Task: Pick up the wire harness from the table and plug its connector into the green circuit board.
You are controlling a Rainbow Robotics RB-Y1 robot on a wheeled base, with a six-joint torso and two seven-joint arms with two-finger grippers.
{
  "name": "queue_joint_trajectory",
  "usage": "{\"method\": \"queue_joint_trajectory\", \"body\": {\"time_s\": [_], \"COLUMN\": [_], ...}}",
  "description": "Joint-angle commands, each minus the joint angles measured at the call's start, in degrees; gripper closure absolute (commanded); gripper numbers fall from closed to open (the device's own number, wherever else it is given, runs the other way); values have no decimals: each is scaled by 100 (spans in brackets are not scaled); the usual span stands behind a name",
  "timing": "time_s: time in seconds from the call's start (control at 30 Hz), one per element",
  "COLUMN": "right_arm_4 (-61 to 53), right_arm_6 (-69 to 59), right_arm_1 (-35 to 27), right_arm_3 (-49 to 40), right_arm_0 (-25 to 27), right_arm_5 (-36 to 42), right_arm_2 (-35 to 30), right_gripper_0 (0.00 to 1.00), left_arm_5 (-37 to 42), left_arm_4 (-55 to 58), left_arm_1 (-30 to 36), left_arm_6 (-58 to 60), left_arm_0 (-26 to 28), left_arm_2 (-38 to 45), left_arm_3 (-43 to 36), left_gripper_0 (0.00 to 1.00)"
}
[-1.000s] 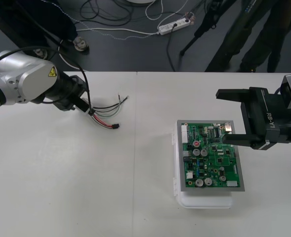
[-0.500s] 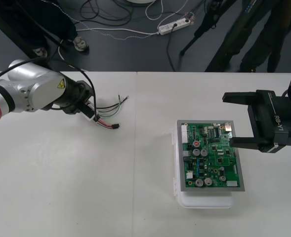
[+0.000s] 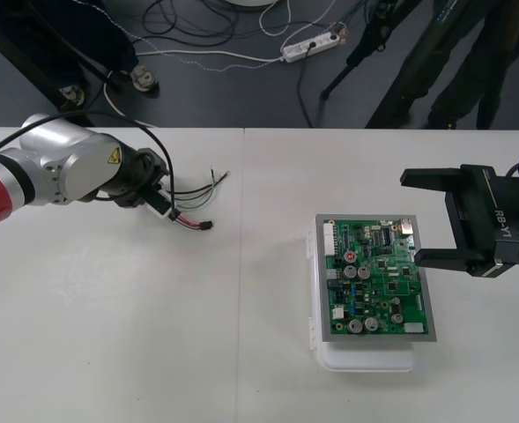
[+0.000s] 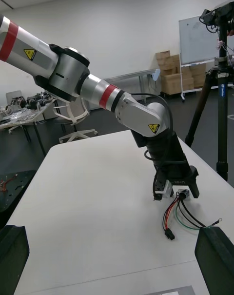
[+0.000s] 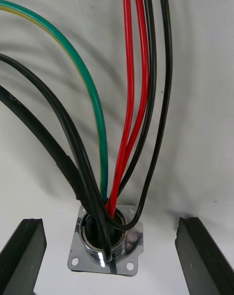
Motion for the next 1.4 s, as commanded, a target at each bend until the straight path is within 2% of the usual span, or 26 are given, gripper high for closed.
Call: {"method": "queue_joint_trajectory", "body": {"time_s": [0.03, 0.63, 0.7, 0.77, 0.8, 1.4], "right_arm_4": [-197, -223, -223, -223, -223, -284], "right_arm_6": [2, 125, 151, 186, 195, 503], "right_arm_1": [-208, -208, -208, -208, -208, -331], "right_arm_3": [-132, -124, -132, -132, -132, -132], "right_arm_0": [119, 172, 172, 172, 172, 242], "right_arm_5": [-17, -17, -17, -17, -17, -17], "right_arm_2": [45, 36, 45, 45, 36, 45], "right_gripper_0": [0, 0, 0, 0, 0, 0], "left_arm_5": [269, 436, 436, 436, 445, 410], "left_arm_4": [-88, -79, -79, -79, -79, -88], "left_arm_1": [-135, -153, -153, -162, -153, -153], "left_arm_6": [-191, -130, -130, -130, -130, -94], "left_arm_0": [-308, -326, -326, -326, -326, -326], "left_arm_2": [-93, -366, -366, -366, -366, -366], "left_arm_3": [60, 51, 34, 25, 34, 34], "left_gripper_0": [22, 22, 33, 91, 100, 100]}}
